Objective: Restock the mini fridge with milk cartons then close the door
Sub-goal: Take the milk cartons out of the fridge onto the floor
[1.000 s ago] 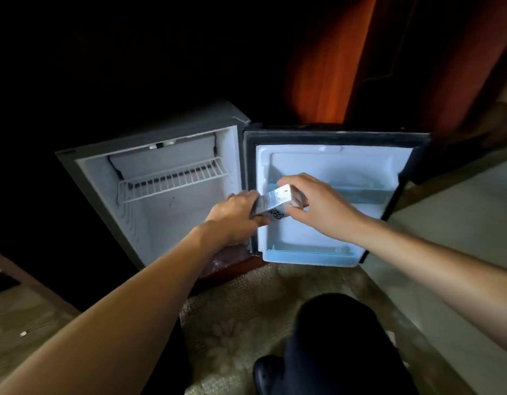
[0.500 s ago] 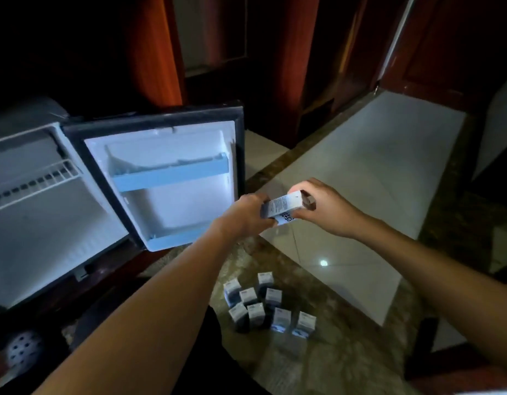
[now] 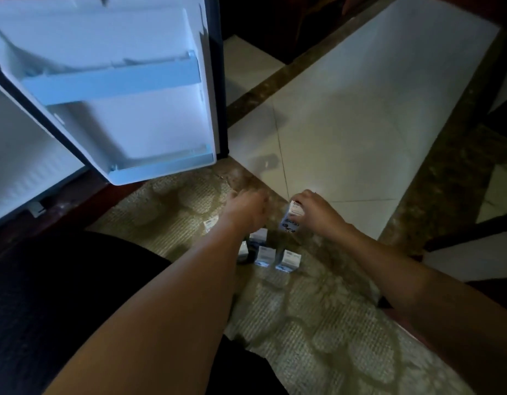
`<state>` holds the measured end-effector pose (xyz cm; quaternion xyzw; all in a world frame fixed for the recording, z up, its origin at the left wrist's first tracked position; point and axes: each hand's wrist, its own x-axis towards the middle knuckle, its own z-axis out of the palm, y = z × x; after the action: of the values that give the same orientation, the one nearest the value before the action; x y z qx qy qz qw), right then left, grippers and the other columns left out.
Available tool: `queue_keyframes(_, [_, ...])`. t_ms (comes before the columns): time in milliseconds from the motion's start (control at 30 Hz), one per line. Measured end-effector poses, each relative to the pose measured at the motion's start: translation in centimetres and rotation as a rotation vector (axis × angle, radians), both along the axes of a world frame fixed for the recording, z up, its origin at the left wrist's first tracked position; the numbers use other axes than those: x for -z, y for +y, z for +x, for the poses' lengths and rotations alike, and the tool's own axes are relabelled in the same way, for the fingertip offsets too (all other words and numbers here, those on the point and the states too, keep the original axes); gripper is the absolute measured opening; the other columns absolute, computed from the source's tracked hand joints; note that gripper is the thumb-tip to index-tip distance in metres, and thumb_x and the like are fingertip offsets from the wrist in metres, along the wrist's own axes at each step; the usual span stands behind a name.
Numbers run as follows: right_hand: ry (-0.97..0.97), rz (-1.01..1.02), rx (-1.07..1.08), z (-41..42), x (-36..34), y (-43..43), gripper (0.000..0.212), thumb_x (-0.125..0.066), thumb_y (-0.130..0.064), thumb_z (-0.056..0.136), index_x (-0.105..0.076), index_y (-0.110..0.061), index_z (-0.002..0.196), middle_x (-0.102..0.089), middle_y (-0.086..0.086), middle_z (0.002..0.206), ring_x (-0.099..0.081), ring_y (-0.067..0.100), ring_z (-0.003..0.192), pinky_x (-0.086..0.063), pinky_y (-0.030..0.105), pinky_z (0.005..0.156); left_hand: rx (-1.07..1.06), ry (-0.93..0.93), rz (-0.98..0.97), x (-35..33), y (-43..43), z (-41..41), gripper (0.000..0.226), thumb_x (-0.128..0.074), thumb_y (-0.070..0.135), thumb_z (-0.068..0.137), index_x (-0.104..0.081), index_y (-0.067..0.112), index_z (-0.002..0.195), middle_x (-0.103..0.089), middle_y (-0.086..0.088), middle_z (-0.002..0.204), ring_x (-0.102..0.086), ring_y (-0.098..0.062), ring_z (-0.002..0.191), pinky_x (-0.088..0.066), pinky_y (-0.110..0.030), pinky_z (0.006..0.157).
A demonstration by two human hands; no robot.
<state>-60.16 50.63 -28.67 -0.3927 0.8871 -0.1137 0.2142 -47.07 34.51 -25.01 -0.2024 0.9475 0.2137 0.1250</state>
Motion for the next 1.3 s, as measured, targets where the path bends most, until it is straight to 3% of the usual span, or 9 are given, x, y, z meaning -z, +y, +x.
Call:
queue_keyframes(133, [-0.054, 0.104, -0.033, 1.5, 4.5, -1.1, 0.055, -0.078, -0.023, 0.084, -0.054, -0.019, 0.134, -0.055, 0.005, 0.129, -0.056, 0.023, 0.114, -0.044, 0.031, 0.087, 0.078, -0.145, -0.049, 2.2, 0.7, 0.7, 0.046, -0.054, 0.025, 0.093, -0.049, 0.023, 0.139, -0.049, -0.006, 0.146, -0.038, -0.027, 0.14, -0.02, -0.052, 0.117])
queue_keyframes(267, [-0.045, 0.158, 0.05, 1.9, 6.9, -1.4, 0.059, -0.074, -0.018, 0.088, -0.049, -0.013, 0.142, -0.048, 0.012, 0.146, -0.05, 0.032, 0.13, -0.044, 0.04, 0.105, 0.101, -0.213, -0.04, 3.7, 0.9, 1.1, 0.051, -0.051, 0.025, 0.095, -0.044, 0.022, 0.145, -0.046, -0.008, 0.149, -0.034, -0.03, 0.142, -0.021, -0.054, 0.118])
queue_keyframes(400, [-0.041, 0.173, 0.068, 1.9, 7.9, -1.0, 0.048, -0.068, -0.011, 0.091, -0.053, -0.006, 0.136, -0.052, 0.017, 0.138, -0.054, 0.037, 0.123, -0.046, 0.044, 0.103, 0.08, -0.241, -0.044, 4.3, 0.5, 1.5, 0.05, -0.052, 0.027, 0.094, -0.045, 0.018, 0.143, -0.049, -0.008, 0.144, -0.038, -0.03, 0.138, -0.024, -0.053, 0.116])
queue_keyframes(633, [-0.097, 0.097, 0.159, 2.1, 7.7, -0.2, 0.042, -0.069, -0.012, 0.088, -0.058, -0.016, 0.129, -0.062, 0.01, 0.125, -0.061, 0.028, 0.111, -0.052, 0.04, 0.094, 0.073, -0.249, -0.007, 3.9, 0.8, 1.0, 0.049, -0.051, 0.023, 0.094, -0.046, 0.016, 0.142, -0.05, -0.009, 0.144, -0.041, -0.03, 0.136, -0.027, -0.054, 0.114])
queue_keyframes(833, [-0.1, 0.027, 0.093, 2.9, 1.8, 0.0, 0.038, -0.06, -0.024, 0.095, -0.058, -0.017, 0.131, -0.065, 0.005, 0.12, -0.062, 0.023, 0.103, -0.053, 0.037, 0.085, 0.085, -0.211, -0.078, 1.7, 1.3, 1.4, 0.056, -0.051, 0.027, 0.096, -0.039, 0.018, 0.15, -0.039, -0.009, 0.155, -0.027, -0.031, 0.147, -0.012, -0.055, 0.12])
queue_keyframes(967, [-0.09, -0.042, 0.063, 3.8, -3.1, -0.3, 0.045, -0.055, -0.031, 0.098, -0.051, -0.021, 0.142, -0.062, 0.003, 0.13, -0.062, 0.021, 0.111, -0.054, 0.041, 0.092, 0.07, -0.148, -0.13, -1.1, 0.6, 2.3, 0.055, -0.051, 0.035, 0.097, -0.039, 0.022, 0.149, -0.039, -0.005, 0.155, -0.029, -0.029, 0.146, -0.016, -0.055, 0.12])
queue_keyframes(1067, [-0.04, -0.099, 0.02, 4.6, -6.8, -0.9, 0.043, -0.056, -0.033, 0.098, -0.052, -0.023, 0.14, -0.063, 0.0, 0.13, -0.062, 0.018, 0.113, -0.053, 0.037, 0.094, 0.077, -0.119, -0.182, -4.4, -0.3, 3.4, 0.058, -0.054, 0.037, 0.097, -0.037, 0.023, 0.151, -0.034, -0.004, 0.158, -0.024, -0.028, 0.149, -0.013, -0.056, 0.121])
queue_keyframes(1300, [0.073, -0.211, -0.159, 7.7, -17.2, -5.7, 0.048, -0.051, -0.037, 0.102, -0.043, -0.027, 0.148, -0.048, -0.005, 0.149, -0.047, 0.016, 0.134, -0.043, 0.032, 0.107, 0.001, 0.145, -0.299, -13.4, -5.0, 8.8, 0.049, -0.05, 0.039, 0.098, -0.043, 0.029, 0.145, -0.043, 0.003, 0.153, -0.034, -0.019, 0.144, -0.022, -0.048, 0.12])
